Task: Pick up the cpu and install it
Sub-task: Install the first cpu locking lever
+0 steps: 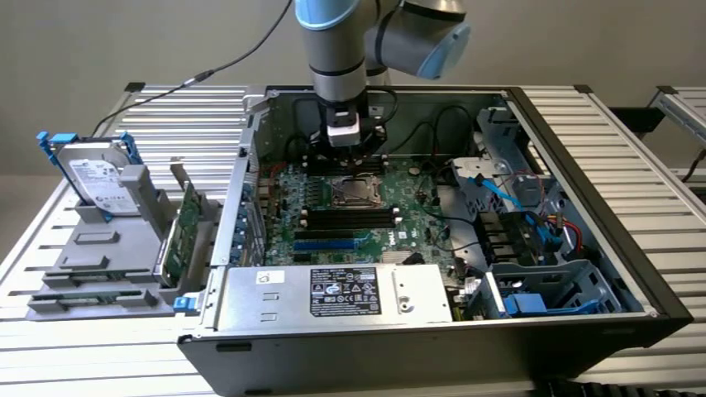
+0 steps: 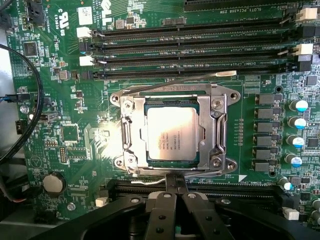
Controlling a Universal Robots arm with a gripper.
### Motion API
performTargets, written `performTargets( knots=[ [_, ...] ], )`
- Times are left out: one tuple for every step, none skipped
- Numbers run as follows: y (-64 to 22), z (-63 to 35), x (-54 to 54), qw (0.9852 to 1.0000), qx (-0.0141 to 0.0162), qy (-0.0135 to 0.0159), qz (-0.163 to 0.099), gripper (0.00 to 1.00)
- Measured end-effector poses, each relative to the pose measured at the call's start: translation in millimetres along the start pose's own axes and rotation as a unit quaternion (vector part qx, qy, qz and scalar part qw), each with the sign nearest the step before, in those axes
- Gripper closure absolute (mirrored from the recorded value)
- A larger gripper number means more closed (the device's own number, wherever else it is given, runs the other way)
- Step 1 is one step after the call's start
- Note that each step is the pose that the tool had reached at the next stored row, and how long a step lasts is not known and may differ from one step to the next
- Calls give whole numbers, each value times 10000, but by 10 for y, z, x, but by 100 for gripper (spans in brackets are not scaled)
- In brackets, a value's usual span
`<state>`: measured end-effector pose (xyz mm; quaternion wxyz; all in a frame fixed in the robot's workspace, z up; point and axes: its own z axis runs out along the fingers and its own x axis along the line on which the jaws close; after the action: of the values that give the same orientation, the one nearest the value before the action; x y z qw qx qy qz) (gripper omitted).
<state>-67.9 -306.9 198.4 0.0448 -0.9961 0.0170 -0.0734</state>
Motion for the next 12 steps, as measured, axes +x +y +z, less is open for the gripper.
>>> performTargets(
  knots=[
    [-5,1,0,10000,-5,1,0,89],
    [-5,1,0,10000,-13,1,-1,89],
    [-5,0,0,10000,-21,0,-3,89],
    [-6,0,0,10000,-29,0,-4,89],
    [-6,0,0,10000,-39,1,-5,89],
    [-7,0,0,10000,-47,1,-6,89],
    [-9,-1,-1,10000,-55,0,-6,89],
    [-10,0,-1,10000,-61,1,-8,89],
    [-12,0,-1,10000,-67,1,-9,89],
    [-14,0,-1,10000,-73,1,-10,89],
    [-15,0,-1,10000,-78,1,-11,89],
    [-17,0,-1,10000,-82,1,-11,89]
  ],
)
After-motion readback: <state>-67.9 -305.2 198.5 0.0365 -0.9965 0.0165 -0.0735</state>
